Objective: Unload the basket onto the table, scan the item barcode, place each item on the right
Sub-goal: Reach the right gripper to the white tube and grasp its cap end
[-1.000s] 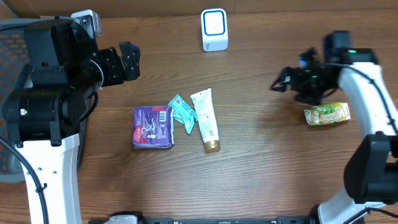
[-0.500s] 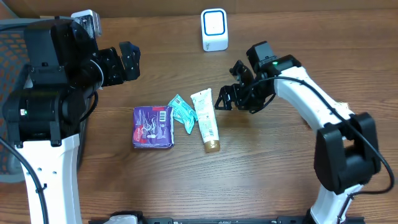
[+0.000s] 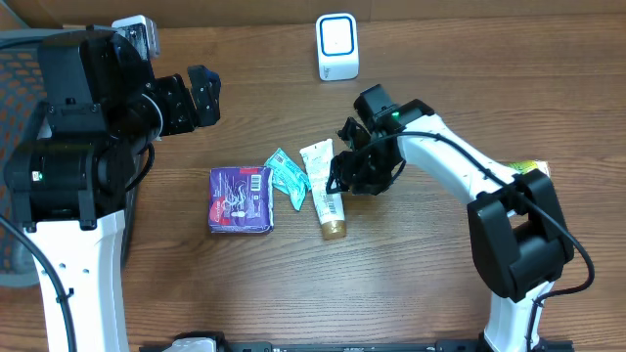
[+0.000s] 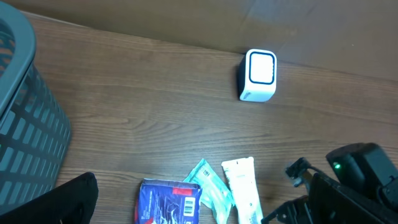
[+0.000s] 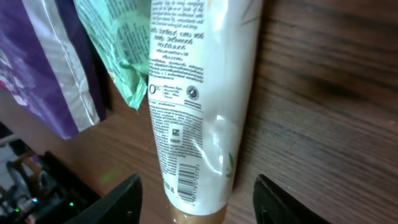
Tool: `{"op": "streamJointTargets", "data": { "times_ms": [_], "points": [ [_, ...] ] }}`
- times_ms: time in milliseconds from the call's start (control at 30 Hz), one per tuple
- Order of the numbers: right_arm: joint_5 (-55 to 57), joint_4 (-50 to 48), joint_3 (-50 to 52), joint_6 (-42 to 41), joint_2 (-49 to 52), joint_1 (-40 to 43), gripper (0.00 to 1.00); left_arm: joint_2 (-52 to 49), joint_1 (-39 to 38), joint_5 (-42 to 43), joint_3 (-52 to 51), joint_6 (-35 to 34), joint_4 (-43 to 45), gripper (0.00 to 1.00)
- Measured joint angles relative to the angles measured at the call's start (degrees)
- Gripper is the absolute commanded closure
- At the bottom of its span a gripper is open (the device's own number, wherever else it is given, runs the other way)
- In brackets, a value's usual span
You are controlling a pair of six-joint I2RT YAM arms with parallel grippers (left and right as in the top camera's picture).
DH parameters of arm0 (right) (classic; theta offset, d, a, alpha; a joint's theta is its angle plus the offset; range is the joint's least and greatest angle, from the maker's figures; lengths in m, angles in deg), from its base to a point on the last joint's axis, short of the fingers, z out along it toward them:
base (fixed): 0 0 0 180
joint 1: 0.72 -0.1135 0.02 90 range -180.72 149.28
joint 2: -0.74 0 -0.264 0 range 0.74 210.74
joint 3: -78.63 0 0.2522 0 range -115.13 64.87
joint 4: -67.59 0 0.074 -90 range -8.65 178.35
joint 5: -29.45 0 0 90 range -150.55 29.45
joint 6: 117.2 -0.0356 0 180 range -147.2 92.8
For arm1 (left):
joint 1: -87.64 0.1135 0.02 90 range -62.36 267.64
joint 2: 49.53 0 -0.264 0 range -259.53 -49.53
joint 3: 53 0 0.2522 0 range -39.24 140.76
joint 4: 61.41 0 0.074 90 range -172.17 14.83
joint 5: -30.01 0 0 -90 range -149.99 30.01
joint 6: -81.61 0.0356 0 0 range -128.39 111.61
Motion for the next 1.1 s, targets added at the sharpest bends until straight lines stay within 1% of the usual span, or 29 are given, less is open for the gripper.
{"op": "streamJointTargets", "data": {
  "times_ms": [67,167,233,300,333,433,500,633,733,867,967,1000,1100],
  "points": [
    [3.3,0.1,0.0,-2.1,0.0,-2.6,0.56,0.0,0.0,0.0,0.0,0.0,0.0,0.0],
    [8.6,0.2,0.0,-4.3,0.0,-7.2,0.59,0.0,0.0,0.0,0.0,0.0,0.0,0.0],
    [12.2,0.0,0.0,-5.4,0.0,-11.1,0.64,0.0,0.0,0.0,0.0,0.0,0.0,0.0],
    [13.7,-0.1,0.0,-6.1,0.0,-12.8,0.67,0.0,0.0,0.0,0.0,0.0,0.0,0.0],
    [14.6,-0.3,0.0,-6.5,0.0,-13.8,0.73,0.0,0.0,0.0,0.0,0.0,0.0,0.0],
    [16.2,-0.3,0.0,-7.9,0.0,-15.5,0.79,0.0,0.0,0.0,0.0,0.0,0.0,0.0],
    [17.4,-0.2,-0.3,-8.8,0.0,-16.1,0.8,0.0,0.0,0.0,0.0,0.0,0.0,0.01],
    [20.7,2.6,-1.2,-11.0,0.0,-16.3,0.75,0.0,0.0,0.0,0.0,0.0,0.0,0.0],
    [28.8,8.4,-2.5,-13.0,0.0,-16.6,0.75,0.0,0.0,0.0,0.0,0.0,0.0,0.01],
    [37.2,10.3,-2.9,-14.3,0.0,-16.6,0.77,0.0,0.0,0.0,0.0,0.0,0.0,0.0],
    [38.0,9.2,-3.9,-13.9,0.0,-16.6,0.8,0.0,0.0,0.0,0.0,0.0,0.0,0.01],
    [37.4,8.1,-4.5,-13.5,0.0,-16.6,0.82,0.0,0.0,0.0,0.0,0.0,0.0,0.01],
    [33.5,4.2,-5.3,-12.4,0.0,-16.6,0.83,0.0,0.0,0.0,0.0,0.0,0.0,0.0]
  ]
}}
